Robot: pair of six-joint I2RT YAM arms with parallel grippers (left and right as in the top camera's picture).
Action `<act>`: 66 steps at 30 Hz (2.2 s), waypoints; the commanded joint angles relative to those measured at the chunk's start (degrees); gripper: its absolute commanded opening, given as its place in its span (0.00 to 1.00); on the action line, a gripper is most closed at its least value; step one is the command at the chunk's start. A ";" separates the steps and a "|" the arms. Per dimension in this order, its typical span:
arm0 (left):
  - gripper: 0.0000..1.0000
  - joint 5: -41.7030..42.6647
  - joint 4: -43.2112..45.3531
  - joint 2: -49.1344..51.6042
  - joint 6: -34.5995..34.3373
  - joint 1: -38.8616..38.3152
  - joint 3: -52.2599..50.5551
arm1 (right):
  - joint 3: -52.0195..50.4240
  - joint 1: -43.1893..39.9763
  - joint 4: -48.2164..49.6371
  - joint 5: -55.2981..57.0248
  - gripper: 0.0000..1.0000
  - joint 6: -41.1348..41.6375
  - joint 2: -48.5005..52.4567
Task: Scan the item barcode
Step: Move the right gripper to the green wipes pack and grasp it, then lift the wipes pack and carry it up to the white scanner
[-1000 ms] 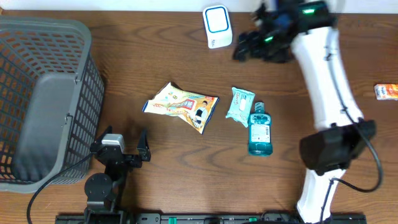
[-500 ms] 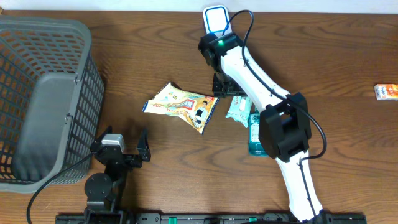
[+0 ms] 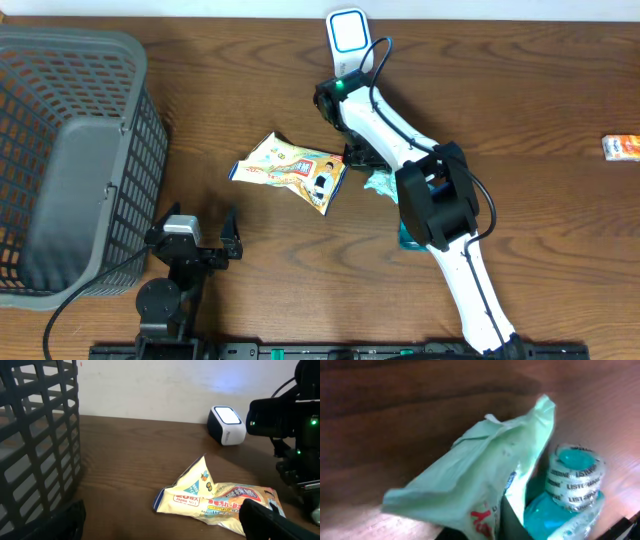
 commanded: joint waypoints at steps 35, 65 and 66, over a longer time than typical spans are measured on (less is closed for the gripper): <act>0.98 0.59 -1.09 -0.13 0.76 -0.20 -1.40 | 2.43 -13.16 -9.97 -97.98 0.01 -47.82 -12.37; 0.98 0.59 -1.09 -0.13 0.76 -0.20 -1.40 | -22.32 -14.95 -9.81 -80.54 0.01 -66.84 -30.49; 0.98 0.59 -1.09 -0.13 0.76 -0.20 -1.40 | -22.38 -15.10 -9.81 -79.36 0.01 -66.88 -30.49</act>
